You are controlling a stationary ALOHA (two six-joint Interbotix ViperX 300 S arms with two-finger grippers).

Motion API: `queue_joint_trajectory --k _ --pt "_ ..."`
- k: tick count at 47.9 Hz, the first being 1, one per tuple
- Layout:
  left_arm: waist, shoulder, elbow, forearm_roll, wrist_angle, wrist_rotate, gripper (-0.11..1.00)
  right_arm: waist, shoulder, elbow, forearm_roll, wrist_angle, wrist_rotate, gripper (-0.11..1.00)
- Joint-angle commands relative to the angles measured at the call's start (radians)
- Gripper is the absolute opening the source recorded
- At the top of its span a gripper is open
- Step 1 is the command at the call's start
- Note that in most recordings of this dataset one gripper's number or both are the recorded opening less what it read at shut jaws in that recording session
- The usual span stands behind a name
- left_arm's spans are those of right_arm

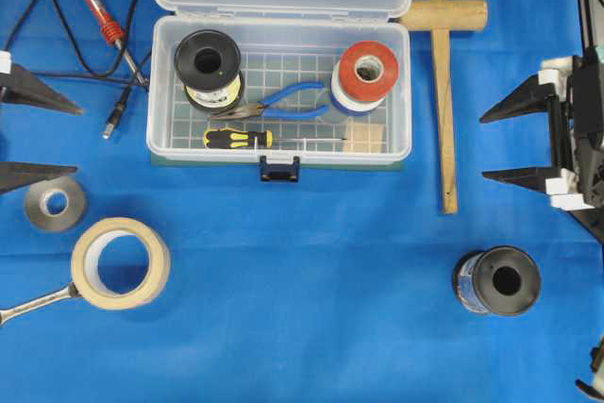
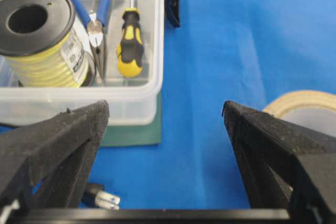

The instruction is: Open the tool box with both arms.

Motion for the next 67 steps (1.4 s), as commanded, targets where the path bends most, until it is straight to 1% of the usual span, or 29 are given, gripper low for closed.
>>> queue_joint_trajectory --k 1,9,67 --pt "-0.002 -0.02 0.0 -0.002 0.0 -0.002 0.87 0.003 0.003 -0.002 0.0 -0.002 0.011 0.85" --pt "-0.002 -0.025 0.003 -0.002 0.0 -0.002 0.87 0.003 0.021 0.011 -0.002 -0.012 0.012 0.85" --pt "-0.002 -0.025 0.005 0.0 -0.005 0.005 0.87 0.003 0.009 0.005 -0.009 -0.012 0.012 0.85"
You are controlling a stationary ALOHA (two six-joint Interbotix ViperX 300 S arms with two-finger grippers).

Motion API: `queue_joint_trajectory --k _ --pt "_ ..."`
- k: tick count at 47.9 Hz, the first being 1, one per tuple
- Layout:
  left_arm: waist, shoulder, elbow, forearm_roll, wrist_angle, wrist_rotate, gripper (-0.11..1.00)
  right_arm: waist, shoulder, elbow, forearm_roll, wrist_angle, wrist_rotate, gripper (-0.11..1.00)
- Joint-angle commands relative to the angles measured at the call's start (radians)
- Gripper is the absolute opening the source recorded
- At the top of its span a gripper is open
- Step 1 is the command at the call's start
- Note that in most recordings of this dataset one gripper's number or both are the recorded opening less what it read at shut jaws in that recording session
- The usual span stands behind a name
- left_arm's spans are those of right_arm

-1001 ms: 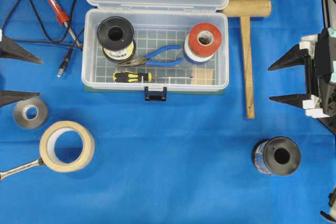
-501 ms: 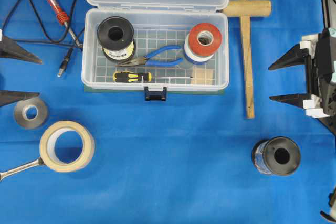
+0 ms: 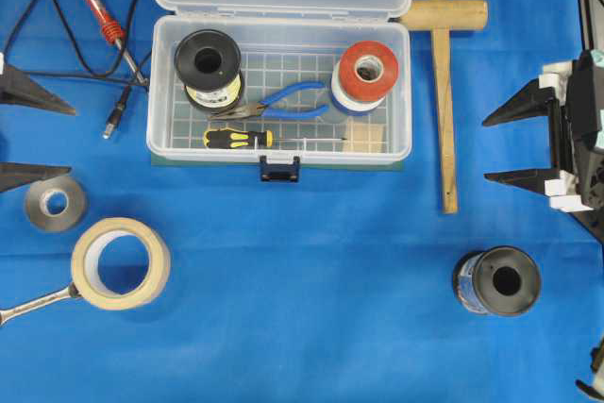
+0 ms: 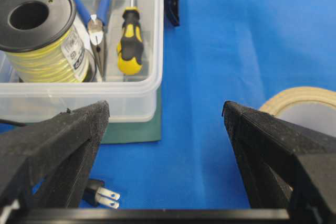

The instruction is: Open the tool box with both arms.

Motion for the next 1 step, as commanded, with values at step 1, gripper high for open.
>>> queue_joint_trajectory --k 1 --pt "-0.002 0.005 -0.009 0.0 -0.009 0.002 0.87 0.003 0.003 -0.017 0.0 -0.009 0.003 0.85"
